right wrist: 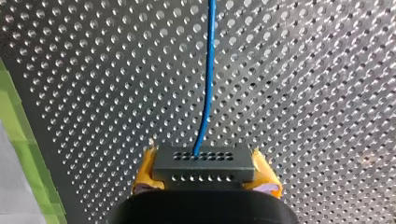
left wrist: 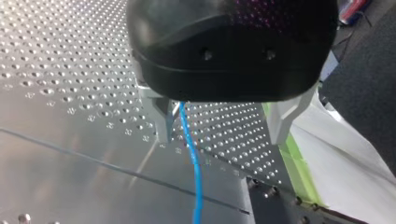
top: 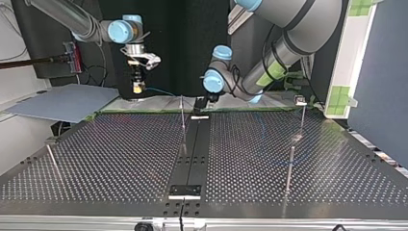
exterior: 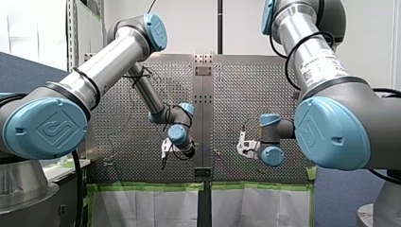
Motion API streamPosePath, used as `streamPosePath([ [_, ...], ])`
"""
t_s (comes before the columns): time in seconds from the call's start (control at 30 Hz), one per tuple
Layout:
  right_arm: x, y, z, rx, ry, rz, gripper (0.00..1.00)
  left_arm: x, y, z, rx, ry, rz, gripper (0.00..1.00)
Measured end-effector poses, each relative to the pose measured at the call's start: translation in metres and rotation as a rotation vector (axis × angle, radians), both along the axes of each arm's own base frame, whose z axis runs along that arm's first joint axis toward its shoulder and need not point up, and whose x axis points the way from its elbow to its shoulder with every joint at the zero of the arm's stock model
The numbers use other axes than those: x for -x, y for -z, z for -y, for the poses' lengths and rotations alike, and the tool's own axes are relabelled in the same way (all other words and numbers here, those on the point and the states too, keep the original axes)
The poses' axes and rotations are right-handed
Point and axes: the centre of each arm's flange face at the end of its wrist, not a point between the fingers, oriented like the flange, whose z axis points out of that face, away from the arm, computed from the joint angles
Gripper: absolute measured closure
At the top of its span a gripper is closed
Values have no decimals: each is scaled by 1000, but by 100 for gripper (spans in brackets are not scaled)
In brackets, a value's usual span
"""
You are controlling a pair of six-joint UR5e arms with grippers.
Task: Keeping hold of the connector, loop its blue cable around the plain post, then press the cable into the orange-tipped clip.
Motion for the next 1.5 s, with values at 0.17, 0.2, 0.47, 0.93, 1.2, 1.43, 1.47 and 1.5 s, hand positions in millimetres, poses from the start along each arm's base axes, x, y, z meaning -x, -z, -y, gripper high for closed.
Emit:
streamPosePath([
  [0.17, 5, 1, 4, -18, -6, -6, 100, 5, 6, 0, 63, 7, -5, 0],
  [0.2, 4, 1, 5, -20, -12, -6, 100, 5, 7, 1, 77, 11, -4, 0],
  [0.47, 0, 1, 3, -28, -67, -4, 100, 5, 5, 15, 203, 59, 5, 0],
  [0.93, -9, 2, -3, -40, -162, 5, 100, 11, 6, 25, 286, 115, -37, 0],
  [1.2, -11, 2, -4, -42, -182, 9, 100, 5, 4, 22, 265, 64, 19, 0],
  [1.43, -11, 2, -4, -42, -187, 10, 100, 2, 3, 24, 269, 54, 49, 0],
  [1.47, -11, 2, -4, -42, -189, 11, 100, 2, 3, 24, 269, 54, 51, 0],
  [1.5, -11, 2, -5, -42, -191, 11, 100, 2, 3, 24, 270, 54, 51, 0],
])
